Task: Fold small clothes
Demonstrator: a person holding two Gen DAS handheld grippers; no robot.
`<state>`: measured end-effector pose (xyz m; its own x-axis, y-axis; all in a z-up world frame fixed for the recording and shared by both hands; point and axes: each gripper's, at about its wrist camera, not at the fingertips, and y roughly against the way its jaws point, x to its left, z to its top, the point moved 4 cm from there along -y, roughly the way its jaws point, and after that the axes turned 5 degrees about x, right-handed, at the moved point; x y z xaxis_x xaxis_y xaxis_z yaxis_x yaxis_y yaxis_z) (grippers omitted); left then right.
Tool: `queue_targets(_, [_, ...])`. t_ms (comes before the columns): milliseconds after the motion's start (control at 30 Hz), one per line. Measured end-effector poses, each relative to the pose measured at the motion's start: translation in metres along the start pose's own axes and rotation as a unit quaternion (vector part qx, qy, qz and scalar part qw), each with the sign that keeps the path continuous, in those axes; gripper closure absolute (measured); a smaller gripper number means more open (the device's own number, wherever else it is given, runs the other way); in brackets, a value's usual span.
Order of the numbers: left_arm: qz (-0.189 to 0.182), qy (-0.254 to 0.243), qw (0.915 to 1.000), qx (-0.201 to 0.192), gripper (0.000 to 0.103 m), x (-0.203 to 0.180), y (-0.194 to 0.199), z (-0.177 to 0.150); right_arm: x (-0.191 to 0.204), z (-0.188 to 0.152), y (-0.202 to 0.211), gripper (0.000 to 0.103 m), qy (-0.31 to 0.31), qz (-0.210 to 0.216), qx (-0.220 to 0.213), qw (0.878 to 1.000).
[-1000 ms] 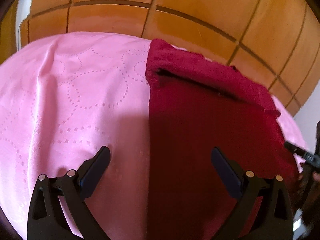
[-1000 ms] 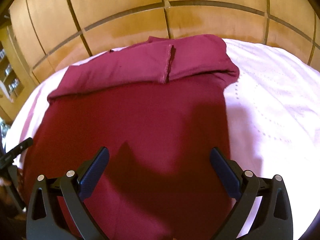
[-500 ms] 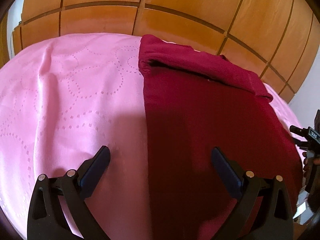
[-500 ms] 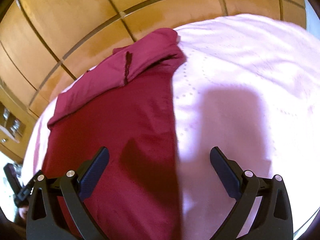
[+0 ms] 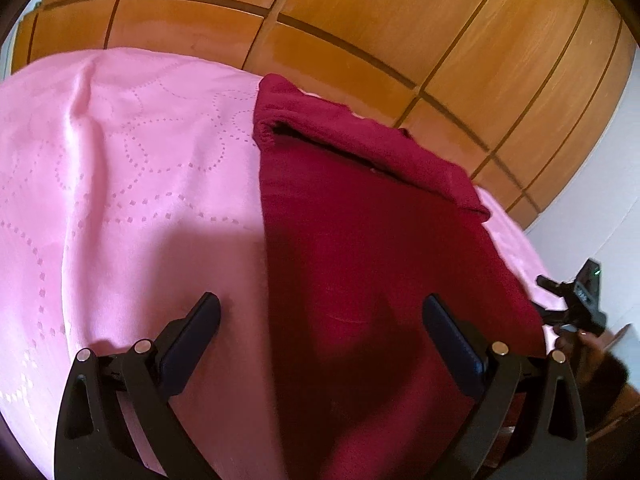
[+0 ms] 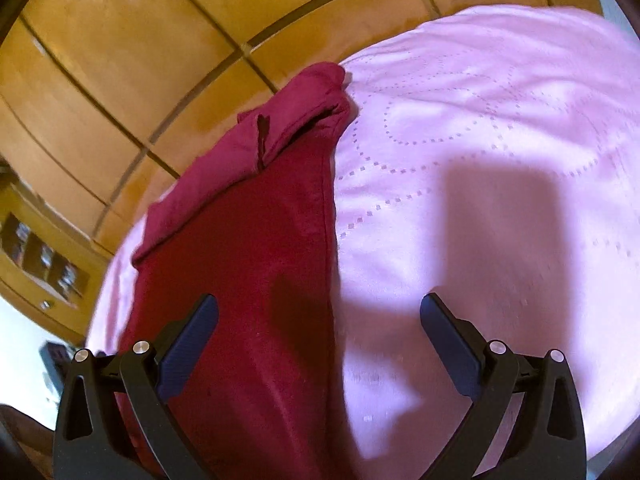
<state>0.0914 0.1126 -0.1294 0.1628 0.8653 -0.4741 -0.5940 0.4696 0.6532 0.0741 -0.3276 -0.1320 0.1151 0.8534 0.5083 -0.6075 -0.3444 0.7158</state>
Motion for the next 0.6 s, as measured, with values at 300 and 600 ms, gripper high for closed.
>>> queue_targets(300, [-0.04, -0.012, 0.999, 0.016, 0.003, -0.01, 0.005, -0.01, -0.033, -0.014, 0.039, 0.003, -0.058, 0.025, -0.043, 0.997])
queue_targets(600, [-0.061, -0.026, 0.9961, 0.058, 0.021, -0.02, 0.003, -0.023, -0.04, -0.05, 0.05, 0.008, -0.072, 0.108, -0.022, 0.991])
